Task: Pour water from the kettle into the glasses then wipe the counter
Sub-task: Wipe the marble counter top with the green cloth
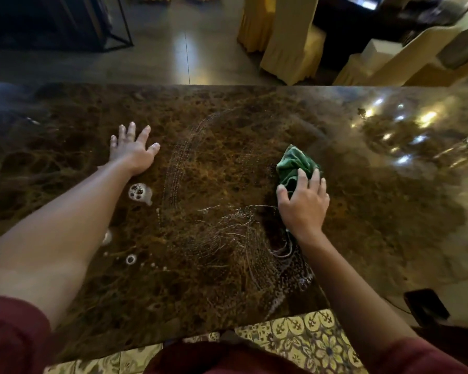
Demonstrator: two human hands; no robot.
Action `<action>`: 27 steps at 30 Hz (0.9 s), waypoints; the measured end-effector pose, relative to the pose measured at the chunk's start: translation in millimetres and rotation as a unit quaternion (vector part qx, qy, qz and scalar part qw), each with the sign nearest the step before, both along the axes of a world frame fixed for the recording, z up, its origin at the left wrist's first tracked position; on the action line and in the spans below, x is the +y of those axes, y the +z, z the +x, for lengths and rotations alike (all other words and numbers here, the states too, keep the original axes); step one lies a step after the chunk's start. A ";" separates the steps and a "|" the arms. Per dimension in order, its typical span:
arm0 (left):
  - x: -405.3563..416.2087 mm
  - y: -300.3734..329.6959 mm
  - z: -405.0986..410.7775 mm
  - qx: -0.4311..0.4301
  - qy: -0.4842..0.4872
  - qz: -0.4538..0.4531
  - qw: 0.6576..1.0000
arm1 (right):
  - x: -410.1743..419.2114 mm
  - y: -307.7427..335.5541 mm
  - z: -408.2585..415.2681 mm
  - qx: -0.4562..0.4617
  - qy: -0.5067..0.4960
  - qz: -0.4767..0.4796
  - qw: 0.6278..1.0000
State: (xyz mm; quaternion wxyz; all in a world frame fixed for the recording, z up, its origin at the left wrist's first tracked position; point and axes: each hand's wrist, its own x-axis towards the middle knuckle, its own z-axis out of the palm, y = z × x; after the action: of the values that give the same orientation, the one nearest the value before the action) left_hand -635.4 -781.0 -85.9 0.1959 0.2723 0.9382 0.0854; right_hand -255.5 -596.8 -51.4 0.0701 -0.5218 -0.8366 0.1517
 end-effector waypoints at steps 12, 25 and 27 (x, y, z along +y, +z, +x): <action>-8.0 34.9 -8.5 -0.045 -0.051 0.043 0.997 | 99.3 -10.8 -133.7 -0.017 0.047 0.038 0.998; -39.9 54.5 -22.3 -0.283 0.145 0.341 0.885 | -33.4 -16.6 -227.2 0.035 0.409 0.051 0.910; -63.1 56.0 -30.0 -0.209 0.195 0.387 0.877 | -66.0 -19.1 -203.8 0.048 0.443 0.053 0.893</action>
State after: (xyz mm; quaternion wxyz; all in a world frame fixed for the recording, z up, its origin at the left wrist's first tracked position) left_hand -665.4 -844.1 -30.0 0.2452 0.1142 0.8016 0.5332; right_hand -459.4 -662.9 -70.5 0.0632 -0.0843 -0.9835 0.1472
